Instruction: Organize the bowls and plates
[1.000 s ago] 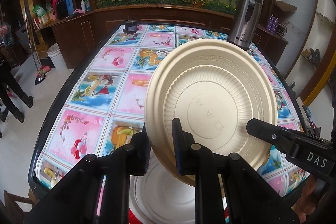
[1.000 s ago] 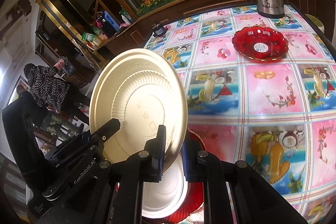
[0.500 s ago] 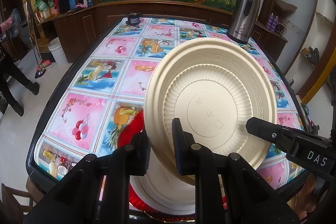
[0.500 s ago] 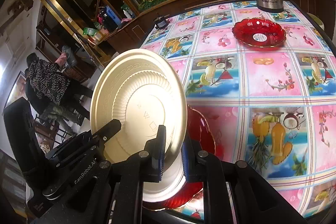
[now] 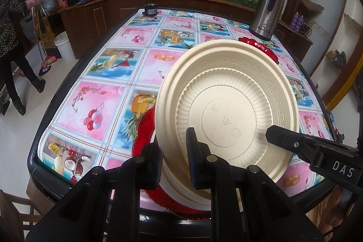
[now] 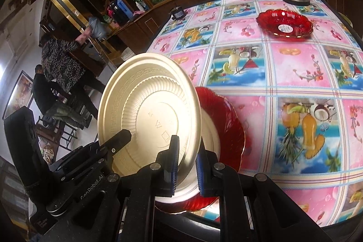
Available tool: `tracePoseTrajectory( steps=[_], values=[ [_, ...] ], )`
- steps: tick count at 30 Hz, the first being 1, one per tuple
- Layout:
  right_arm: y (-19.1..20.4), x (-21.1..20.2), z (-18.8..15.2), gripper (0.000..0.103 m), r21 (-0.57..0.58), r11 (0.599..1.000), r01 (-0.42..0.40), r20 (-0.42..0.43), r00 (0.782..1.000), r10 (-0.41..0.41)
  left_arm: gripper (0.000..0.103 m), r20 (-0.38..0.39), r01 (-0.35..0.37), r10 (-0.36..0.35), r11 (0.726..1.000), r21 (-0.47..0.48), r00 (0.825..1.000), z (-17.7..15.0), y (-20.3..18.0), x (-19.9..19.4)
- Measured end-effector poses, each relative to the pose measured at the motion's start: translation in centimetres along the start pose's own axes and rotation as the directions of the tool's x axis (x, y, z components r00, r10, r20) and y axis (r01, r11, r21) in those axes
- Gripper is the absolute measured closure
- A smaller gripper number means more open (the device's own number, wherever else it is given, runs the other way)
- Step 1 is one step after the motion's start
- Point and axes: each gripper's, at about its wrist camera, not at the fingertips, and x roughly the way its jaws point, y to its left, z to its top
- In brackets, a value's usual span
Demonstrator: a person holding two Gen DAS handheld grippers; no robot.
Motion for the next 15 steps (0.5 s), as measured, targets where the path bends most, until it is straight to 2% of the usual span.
tracePoseTrajectory(
  steps=[15],
  values=[
    [0.4, 0.1, -1.2, 0.089, -0.003, 1.000, 0.009, -0.028, 1.000, -0.009, 0.086, -0.015, -0.005, 0.005, 1.000, 0.026, 1.000, -1.1, 0.1, -0.4]
  ],
)
